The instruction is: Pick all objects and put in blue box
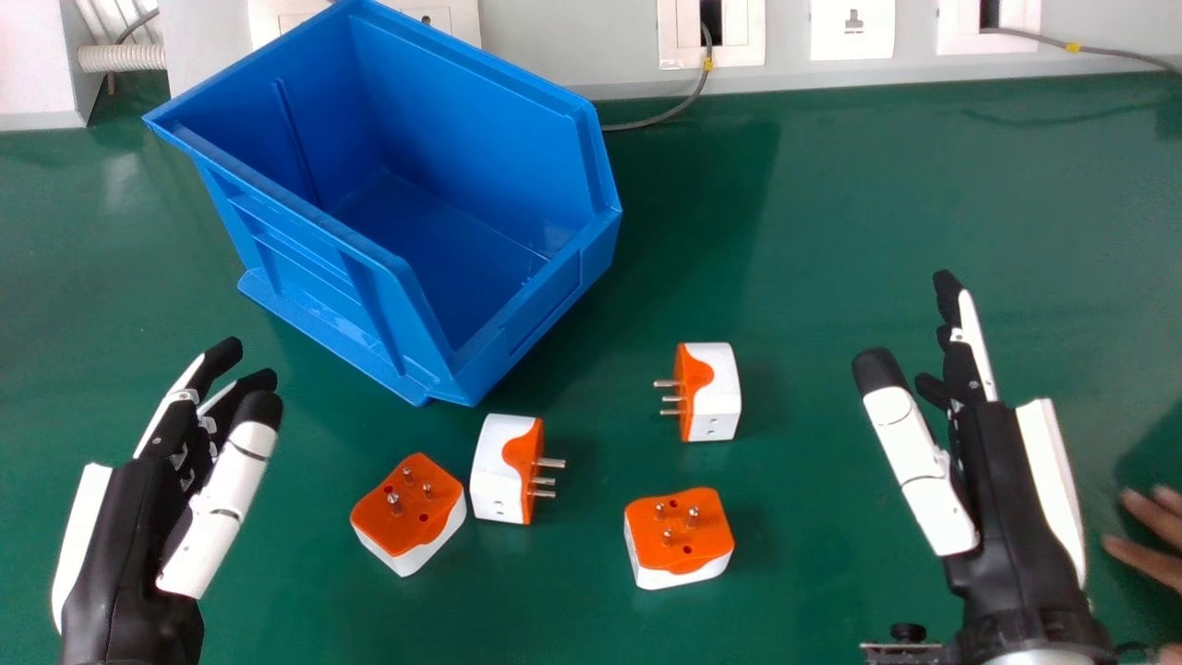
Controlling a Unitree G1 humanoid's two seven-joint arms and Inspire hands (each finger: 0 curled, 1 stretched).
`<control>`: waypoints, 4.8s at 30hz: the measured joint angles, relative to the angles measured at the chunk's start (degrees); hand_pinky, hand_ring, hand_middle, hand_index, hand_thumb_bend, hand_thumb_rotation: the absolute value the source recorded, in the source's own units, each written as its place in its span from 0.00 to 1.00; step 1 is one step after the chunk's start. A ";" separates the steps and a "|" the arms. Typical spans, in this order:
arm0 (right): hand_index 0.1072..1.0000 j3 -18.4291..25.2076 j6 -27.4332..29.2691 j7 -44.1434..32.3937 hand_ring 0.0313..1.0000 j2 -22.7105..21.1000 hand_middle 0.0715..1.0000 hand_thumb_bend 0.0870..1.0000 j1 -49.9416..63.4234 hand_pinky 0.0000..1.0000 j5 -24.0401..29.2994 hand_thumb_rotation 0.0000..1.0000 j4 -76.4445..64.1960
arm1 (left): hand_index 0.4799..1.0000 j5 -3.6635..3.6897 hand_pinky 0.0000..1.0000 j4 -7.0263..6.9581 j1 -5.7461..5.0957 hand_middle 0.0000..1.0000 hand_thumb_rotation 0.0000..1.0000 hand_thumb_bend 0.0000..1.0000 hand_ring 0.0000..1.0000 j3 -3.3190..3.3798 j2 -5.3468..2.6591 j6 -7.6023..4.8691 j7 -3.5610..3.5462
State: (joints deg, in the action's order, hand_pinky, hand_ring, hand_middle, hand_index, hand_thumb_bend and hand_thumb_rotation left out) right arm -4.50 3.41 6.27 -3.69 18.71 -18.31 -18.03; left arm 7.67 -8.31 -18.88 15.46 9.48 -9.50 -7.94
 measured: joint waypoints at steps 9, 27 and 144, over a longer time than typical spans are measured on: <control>0.99 -0.54 0.00 -4.30 1.00 -1.93 1.00 0.40 -1.14 0.93 1.59 1.00 0.32 | 0.97 1.66 0.91 0.24 0.15 0.95 0.98 0.42 0.95 0.32 0.00 -0.43 -1.02; 1.00 -0.39 -1.39 -10.84 1.00 -5.54 1.00 0.42 -8.87 0.96 3.05 1.00 4.15 | 1.00 4.71 0.96 0.18 0.17 1.00 1.00 0.45 0.99 1.30 0.05 -0.35 -3.38; 0.85 -19.46 -7.86 -20.19 0.91 -16.26 0.90 0.70 -50.72 0.82 -17.32 0.21 45.24 | 1.00 5.01 0.95 -8.09 -2.10 0.99 1.00 0.42 0.99 2.07 0.48 7.63 -4.43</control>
State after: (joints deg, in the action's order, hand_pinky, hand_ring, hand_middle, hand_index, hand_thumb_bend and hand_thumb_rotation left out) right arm -23.96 -4.45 -13.91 -19.94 -32.01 -35.63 27.21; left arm 12.68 -16.40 -20.98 17.52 9.96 -1.87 -12.37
